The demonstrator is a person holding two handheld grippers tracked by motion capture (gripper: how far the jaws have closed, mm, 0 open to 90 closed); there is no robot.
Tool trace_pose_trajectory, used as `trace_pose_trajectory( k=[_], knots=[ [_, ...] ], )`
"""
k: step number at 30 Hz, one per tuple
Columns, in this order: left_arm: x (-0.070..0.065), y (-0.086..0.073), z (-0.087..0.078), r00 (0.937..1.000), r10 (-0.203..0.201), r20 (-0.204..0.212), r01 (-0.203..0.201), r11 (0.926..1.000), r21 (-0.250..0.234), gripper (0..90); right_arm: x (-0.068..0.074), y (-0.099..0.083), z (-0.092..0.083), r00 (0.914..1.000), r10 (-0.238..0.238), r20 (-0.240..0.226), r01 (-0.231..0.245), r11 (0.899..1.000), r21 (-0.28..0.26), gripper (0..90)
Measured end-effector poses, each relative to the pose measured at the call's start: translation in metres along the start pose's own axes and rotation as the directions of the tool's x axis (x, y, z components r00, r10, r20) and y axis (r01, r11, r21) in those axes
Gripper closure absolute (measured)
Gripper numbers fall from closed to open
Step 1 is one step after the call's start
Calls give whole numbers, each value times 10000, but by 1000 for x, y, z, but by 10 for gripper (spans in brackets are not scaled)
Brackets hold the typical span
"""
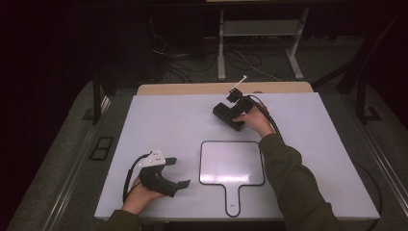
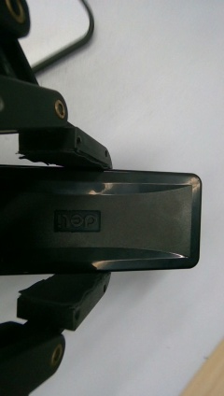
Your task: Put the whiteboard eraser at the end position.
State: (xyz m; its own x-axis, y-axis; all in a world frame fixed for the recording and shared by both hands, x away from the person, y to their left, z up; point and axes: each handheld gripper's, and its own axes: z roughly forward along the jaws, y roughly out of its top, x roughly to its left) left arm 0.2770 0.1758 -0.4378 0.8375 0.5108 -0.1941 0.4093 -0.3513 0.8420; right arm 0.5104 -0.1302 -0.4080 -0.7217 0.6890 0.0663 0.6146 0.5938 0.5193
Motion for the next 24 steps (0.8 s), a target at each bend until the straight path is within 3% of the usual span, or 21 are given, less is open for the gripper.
trace_pose_trajectory(
  k=[5, 10, 18, 24],
  knots=[
    [-1, 0, 1, 10000, 2, 33, -2, 10000, -1, 0, -3, -5, 11, 9999, 96, -64, -95, 9997, 225, 388],
    [0, 0, 1, 10000, 5, 16, -5, 10000, 17, 0, -1, -6, 12, 9999, -124, 4, 124, 9999, 56, 382],
    [0, 2, 2, 10000, -20, -25, 20, 10000, -22, 0, -3, -12, -2, 10000, -34, 62, 37, 9982, -593, 309],
    [-1, 3, 4, 10000, 7, -23, -7, 10000, 12, 0, -6, -16, -18, 9997, 76, -236, -102, 9935, -1137, 307]
  ],
)
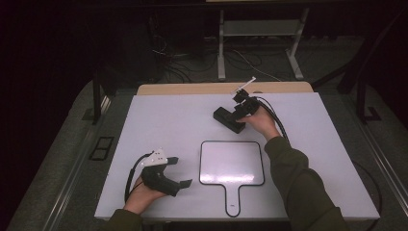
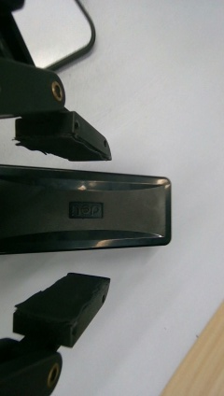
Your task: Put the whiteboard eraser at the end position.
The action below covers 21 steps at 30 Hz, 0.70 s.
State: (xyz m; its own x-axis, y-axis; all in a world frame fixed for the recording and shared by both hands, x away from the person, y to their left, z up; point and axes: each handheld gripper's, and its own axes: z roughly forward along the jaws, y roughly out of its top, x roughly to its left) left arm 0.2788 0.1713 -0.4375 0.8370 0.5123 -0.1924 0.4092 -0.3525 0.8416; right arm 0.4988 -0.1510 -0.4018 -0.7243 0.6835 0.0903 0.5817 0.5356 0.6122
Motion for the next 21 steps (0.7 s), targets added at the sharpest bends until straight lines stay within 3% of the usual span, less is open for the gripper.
trace_pose_trajectory(
  k=[7, 12, 21],
  knots=[
    [0, 0, 1, 10000, -15, 4, 15, 10000, 2, 0, 3, -5, -13, 10000, -39, 15, 40, 9989, -469, 268],
    [1, 0, 1, 10000, -3, 30, 3, 10000, -15, 0, 5, -11, -22, 9996, 185, -197, -199, 9971, -734, 234],
    [0, 1, 0, 10000, 32, 34, -31, 10000, -24, 0, 11, -30, -34, 9998, 213, 26, -208, 9921, -1238, 180]
  ],
)
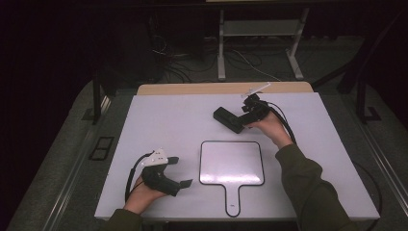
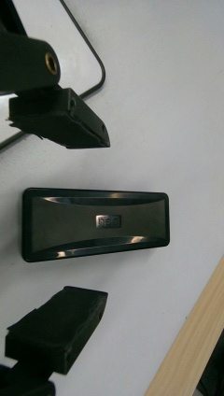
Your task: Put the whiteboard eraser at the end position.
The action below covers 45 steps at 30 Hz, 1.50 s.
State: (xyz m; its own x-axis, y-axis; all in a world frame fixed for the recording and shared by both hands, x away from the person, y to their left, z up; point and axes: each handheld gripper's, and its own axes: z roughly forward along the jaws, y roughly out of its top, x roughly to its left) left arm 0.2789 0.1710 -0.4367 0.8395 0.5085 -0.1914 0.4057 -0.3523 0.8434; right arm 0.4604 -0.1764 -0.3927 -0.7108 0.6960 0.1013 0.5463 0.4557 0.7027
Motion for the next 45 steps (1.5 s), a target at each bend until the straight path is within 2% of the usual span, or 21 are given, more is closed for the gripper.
trace_pose_trajectory(
  k=[3, 5, 7, 16, 24, 27, 31, 40, 45],
  knots=[
    [0, 0, 0, 10000, -29, -9, 29, 10000, -6, 0, 1, -6, -6, 10000, 21, 35, -21, 9999, -126, 178],
    [-1, 0, 0, 10000, -45, 3, 45, 10000, -5, 0, 3, -10, -9, 9998, -74, -194, 71, 9999, -142, 178],
    [-1, -1, 0, 10000, -62, -7, 62, 10000, -40, 0, 5, -15, -11, 9996, -254, -78, 252, 9994, -227, 178],
    [-2, -1, 0, 9999, -124, -10, 123, 9999, -97, 0, 14, -33, -25, 9998, -189, 72, 193, 9982, -567, 152],
    [-1, -1, 0, 9999, -140, -14, 140, 9999, -67, 0, 21, -52, -36, 9996, 37, 262, -10, 9949, -1010, 136],
    [-1, -1, 0, 9999, -137, -25, 137, 9999, -49, 0, 23, -60, -41, 9998, 69, 165, -50, 9935, -1133, 132],
    [-1, -1, 0, 10000, -67, -14, 67, 10000, 16, 0, 27, -69, -48, 9990, 119, 426, -64, 9917, -1282, 132],
    [-2, -1, 0, 10000, -90, 11, 90, 10000, 8, 0, 33, -91, -64, 9980, 544, 334, -477, 9833, -1755, 130],
    [-2, -1, -1, 10000, -77, 6, 77, 10000, 6, 0, 37, -106, -73, 9982, 397, 456, -312, 9843, -1739, 130]
  ],
)
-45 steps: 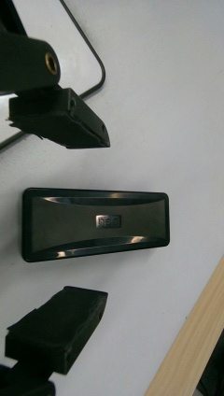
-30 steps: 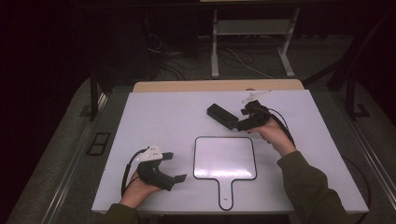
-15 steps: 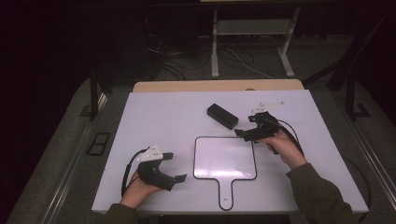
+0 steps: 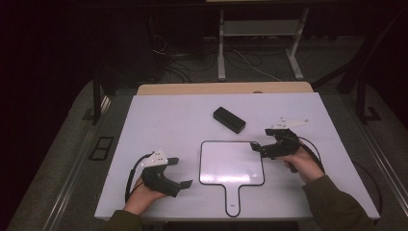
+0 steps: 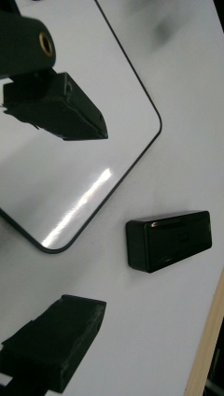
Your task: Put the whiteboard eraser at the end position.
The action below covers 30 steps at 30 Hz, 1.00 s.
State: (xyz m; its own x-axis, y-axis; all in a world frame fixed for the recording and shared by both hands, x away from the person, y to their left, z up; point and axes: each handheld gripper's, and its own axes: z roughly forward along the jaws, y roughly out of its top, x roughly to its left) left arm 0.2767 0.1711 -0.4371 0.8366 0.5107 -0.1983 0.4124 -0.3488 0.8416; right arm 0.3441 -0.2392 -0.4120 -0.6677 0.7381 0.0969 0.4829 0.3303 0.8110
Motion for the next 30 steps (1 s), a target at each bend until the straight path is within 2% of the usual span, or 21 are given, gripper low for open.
trace_pose_trajectory(
  k=[13, 21, 25, 30],
  knots=[
    [-1, 0, 0, 10000, -29, 8, 29, 10000, -53, 0, 4, -26, -26, 10000, -12, 93, 16, 9991, -425, 130],
    [-1, 0, 0, 10000, -9, 10, 9, 10000, -51, 0, 6, -40, -37, 9999, -78, 75, 81, 9988, -487, 130],
    [-1, 0, 0, 10000, -12, 11, 12, 10000, -52, 0, 7, -48, -42, 9998, -180, 58, 182, 9992, -357, 130],
    [-1, 0, 0, 10000, -47, -6, 47, 10000, -39, 0, 8, -57, -50, 9999, -101, -20, 100, 9994, -343, 130]
  ],
)
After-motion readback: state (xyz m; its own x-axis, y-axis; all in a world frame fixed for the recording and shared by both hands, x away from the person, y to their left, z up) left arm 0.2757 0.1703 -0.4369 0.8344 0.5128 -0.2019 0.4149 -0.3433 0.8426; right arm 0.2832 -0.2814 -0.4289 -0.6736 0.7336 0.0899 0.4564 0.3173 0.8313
